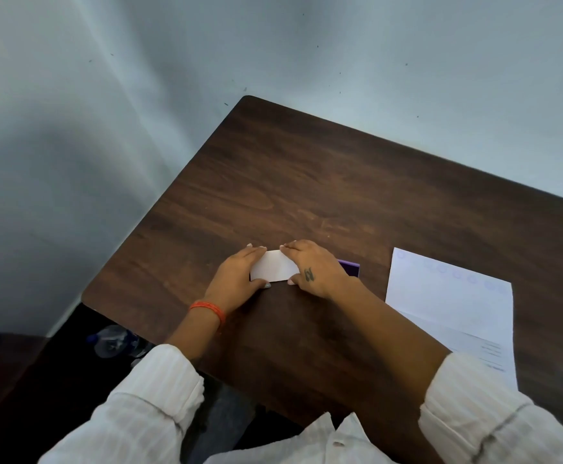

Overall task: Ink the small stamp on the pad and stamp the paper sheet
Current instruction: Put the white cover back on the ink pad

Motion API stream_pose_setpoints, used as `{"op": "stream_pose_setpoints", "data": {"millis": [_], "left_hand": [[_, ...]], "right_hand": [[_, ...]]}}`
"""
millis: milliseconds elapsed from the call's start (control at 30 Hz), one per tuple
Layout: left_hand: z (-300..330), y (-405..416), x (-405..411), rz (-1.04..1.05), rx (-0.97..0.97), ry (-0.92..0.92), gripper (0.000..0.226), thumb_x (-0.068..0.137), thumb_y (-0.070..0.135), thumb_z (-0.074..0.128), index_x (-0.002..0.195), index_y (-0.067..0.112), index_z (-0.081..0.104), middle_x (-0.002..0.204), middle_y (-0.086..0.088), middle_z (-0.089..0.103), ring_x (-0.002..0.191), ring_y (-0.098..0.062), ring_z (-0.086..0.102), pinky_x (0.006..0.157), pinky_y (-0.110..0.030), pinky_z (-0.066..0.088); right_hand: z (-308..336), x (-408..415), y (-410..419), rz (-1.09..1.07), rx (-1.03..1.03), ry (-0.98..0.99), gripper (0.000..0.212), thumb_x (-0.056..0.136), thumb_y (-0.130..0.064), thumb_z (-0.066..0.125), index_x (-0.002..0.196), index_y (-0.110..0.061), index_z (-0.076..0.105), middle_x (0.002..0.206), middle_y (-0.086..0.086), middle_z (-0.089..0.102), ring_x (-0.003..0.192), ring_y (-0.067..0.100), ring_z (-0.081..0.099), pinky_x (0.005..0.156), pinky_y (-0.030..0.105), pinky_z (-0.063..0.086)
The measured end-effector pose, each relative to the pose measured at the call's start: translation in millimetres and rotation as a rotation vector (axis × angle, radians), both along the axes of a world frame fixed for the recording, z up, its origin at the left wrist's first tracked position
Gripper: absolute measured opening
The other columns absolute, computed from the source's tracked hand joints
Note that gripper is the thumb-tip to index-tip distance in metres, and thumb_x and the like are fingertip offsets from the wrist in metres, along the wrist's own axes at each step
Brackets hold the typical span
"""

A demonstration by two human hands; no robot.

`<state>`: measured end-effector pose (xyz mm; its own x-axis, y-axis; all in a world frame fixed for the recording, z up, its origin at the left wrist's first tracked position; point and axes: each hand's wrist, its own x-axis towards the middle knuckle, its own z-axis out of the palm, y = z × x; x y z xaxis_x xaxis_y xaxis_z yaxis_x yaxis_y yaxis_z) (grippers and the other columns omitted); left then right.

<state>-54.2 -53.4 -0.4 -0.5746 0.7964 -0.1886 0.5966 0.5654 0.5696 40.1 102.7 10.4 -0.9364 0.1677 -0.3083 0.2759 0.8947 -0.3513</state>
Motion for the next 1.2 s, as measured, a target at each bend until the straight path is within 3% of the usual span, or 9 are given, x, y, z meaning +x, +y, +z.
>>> {"op": "stream_pose_setpoints", "data": {"millis": [133, 467, 633, 833, 1200], "left_hand": [[2.5, 2.1, -2.8, -0.035, -0.012, 0.034, 0.070, 0.076, 0.022, 0.071, 0.136, 0.010, 0.038, 0.145, -0.008, 0.042, 0.138, -0.022, 0.030, 0.113, -0.035, 0.024], [29.0, 49.5, 6.3, -0.223, 0.115, 0.146, 0.069, 0.077, 0.020, 0.070, 0.136, 0.013, 0.037, 0.145, -0.006, 0.041, 0.138, -0.022, 0.029, 0.113, -0.032, 0.019], [27.1, 73.6, 24.2, -0.324, 0.097, 0.128, 0.069, 0.077, 0.022, 0.070, 0.136, 0.013, 0.037, 0.145, -0.008, 0.041, 0.137, -0.023, 0.029, 0.113, -0.031, 0.018], [17.2, 80.3, 36.7, -0.371, 0.007, 0.089, 0.071, 0.078, 0.024, 0.069, 0.138, 0.015, 0.034, 0.147, -0.006, 0.038, 0.138, -0.020, 0.027, 0.113, -0.032, 0.019], [8.1, 78.0, 37.5, -0.387, -0.054, 0.096, 0.071, 0.079, 0.027, 0.068, 0.139, 0.016, 0.031, 0.149, -0.005, 0.035, 0.139, -0.020, 0.025, 0.114, -0.034, 0.019]], "right_hand": [[3.4, 0.3, 2.2, 0.019, 0.013, 0.001, 0.070, 0.082, -0.022, 0.064, 0.140, -0.013, 0.027, 0.148, 0.009, 0.034, 0.134, 0.025, 0.028, 0.111, 0.037, 0.026], [27.3, 49.0, 43.7, -0.146, -0.010, 0.273, 0.067, 0.075, -0.029, 0.070, 0.133, -0.013, 0.041, 0.139, 0.009, 0.048, 0.126, 0.025, 0.039, 0.104, 0.035, 0.032], [23.2, 84.7, 56.8, -0.276, -0.040, 0.248, 0.067, 0.074, -0.033, 0.071, 0.132, -0.016, 0.043, 0.137, 0.008, 0.050, 0.123, 0.024, 0.042, 0.101, 0.035, 0.036], [9.0, 104.5, 53.4, -0.335, -0.062, 0.226, 0.067, 0.074, -0.030, 0.071, 0.133, -0.016, 0.042, 0.136, 0.008, 0.049, 0.123, 0.023, 0.041, 0.097, 0.026, 0.032], [-2.5, 104.9, 46.5, -0.352, -0.092, 0.215, 0.067, 0.075, -0.032, 0.070, 0.133, -0.015, 0.042, 0.138, 0.007, 0.049, 0.125, 0.022, 0.041, 0.101, 0.032, 0.036]]}}
